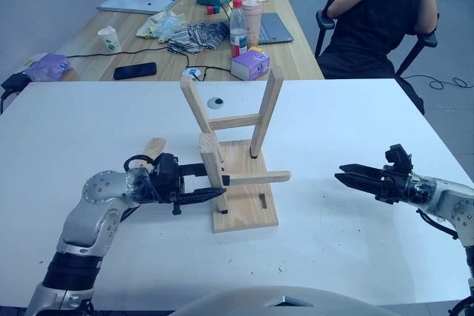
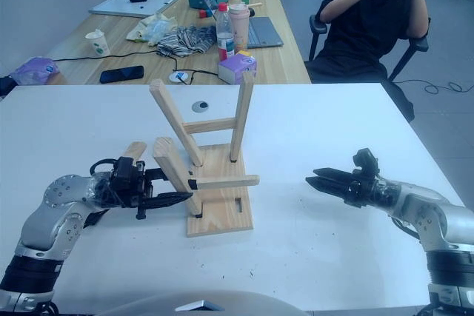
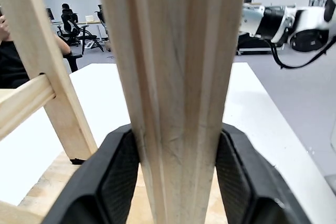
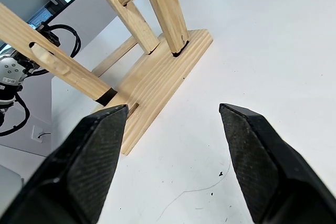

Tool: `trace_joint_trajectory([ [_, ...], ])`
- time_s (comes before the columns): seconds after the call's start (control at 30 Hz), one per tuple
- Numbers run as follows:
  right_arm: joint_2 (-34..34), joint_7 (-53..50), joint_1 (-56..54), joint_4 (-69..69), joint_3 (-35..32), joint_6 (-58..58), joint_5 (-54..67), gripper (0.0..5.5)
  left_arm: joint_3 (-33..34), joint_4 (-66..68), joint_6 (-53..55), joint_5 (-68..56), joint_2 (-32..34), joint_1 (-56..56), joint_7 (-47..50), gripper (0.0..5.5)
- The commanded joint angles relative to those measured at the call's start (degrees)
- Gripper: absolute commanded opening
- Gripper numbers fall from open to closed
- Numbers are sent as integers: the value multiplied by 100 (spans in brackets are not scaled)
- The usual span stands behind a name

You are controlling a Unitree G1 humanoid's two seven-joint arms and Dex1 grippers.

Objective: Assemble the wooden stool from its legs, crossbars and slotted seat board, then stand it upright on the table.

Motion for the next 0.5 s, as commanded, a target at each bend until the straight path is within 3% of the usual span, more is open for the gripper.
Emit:
trace_joint_trajectory([
  [0.03, 77, -62, 45, -98, -57, -26, -30, 320, -172, 193, 16, 434, 243, 125, 7, 201],
  [0.3, 142, -128, 169, -176, -82, -72, -25, 320, -295, 1404, -594, 708, 218, 830, -35, 201],
  [0.5, 76, -78, 81, -126, -13, -67, -72, 320, -691, 1342, -761, 929, 471, 999, -104, 201],
])
